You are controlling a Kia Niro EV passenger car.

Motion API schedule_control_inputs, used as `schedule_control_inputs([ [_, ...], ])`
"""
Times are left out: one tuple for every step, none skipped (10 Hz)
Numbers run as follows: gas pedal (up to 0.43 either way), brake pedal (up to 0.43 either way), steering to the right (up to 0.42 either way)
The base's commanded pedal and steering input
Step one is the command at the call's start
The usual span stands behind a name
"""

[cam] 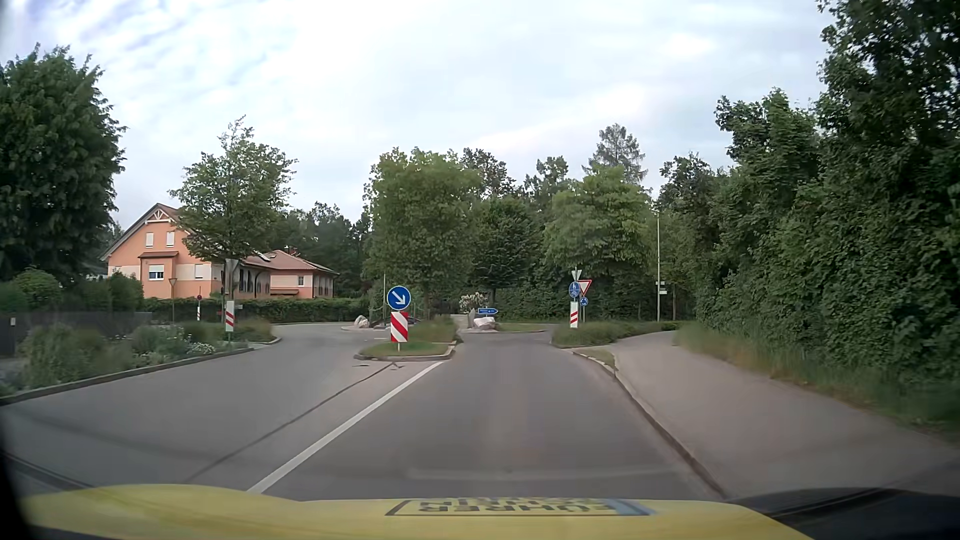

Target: Follow the waypoints while adhering to traffic rules and regulations

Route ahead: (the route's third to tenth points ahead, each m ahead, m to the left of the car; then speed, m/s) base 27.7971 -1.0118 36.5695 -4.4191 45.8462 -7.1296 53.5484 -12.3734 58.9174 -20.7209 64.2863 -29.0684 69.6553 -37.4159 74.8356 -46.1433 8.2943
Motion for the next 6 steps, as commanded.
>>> schedule_control_inputs([
  [0.000, 0.000, 0.023],
  [0.000, 0.000, 0.016],
  [0.000, 0.000, 0.013],
  [0.000, 0.000, 0.013],
  [0.000, 0.000, 0.013],
  [0.000, 0.000, 0.013],
])
